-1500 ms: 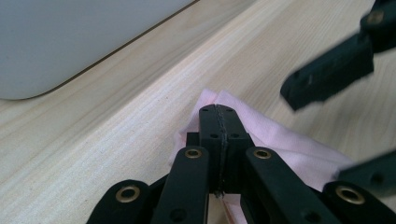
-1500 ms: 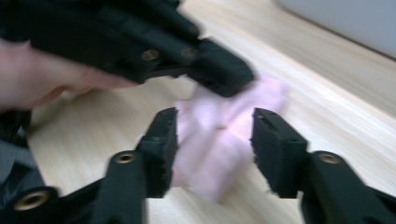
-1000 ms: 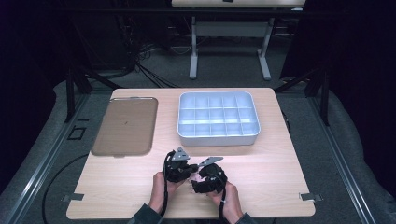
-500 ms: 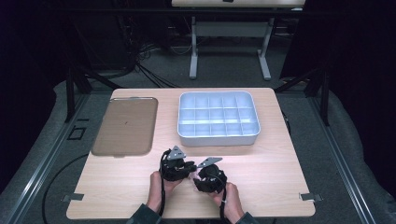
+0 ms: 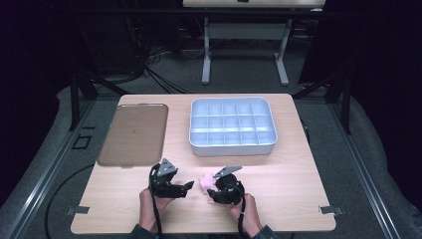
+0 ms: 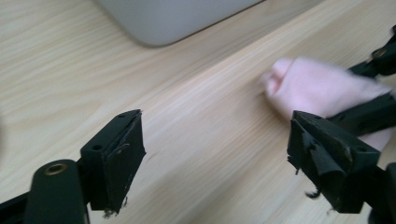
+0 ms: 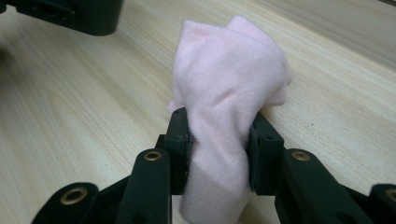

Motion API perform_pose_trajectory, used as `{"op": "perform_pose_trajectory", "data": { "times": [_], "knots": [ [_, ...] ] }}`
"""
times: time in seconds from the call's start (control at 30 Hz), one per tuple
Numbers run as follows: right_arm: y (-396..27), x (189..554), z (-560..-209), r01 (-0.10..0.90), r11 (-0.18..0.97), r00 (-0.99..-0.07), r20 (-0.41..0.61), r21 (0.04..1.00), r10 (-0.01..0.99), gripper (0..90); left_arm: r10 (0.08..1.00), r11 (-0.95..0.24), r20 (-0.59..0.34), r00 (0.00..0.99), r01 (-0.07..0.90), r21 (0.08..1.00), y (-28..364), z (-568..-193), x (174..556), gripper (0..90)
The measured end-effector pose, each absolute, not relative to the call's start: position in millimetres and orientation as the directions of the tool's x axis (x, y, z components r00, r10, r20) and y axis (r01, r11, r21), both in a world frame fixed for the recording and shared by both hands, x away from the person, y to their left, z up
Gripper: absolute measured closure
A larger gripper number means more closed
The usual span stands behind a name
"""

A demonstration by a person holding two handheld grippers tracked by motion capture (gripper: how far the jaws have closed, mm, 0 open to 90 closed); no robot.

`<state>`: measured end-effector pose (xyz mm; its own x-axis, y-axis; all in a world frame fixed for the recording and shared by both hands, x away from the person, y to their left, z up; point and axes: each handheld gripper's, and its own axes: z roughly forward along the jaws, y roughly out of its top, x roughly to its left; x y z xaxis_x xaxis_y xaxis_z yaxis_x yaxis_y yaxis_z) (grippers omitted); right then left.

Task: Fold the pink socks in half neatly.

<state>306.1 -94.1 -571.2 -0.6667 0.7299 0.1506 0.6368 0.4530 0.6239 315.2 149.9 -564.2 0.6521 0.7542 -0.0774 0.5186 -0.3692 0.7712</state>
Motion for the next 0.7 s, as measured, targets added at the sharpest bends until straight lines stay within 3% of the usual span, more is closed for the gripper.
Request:
{"op": "perform_pose_trajectory", "data": {
  "times": [0.37,0.7],
  "knots": [
    [-102,305,-569,0.618,0.445,-0.696,0.188,0.648,0.693,66.8,0.83,-0.329,-0.06,0.554,0.574,0.75,190,-581,300,14.3],
    [-117,303,-557,0.613,0.393,-0.681,0.205,0.686,0.703,66.7,0.844,-0.336,-0.04,0.534,0.585,0.738,195,-591,299,10.7]
  ]
}}
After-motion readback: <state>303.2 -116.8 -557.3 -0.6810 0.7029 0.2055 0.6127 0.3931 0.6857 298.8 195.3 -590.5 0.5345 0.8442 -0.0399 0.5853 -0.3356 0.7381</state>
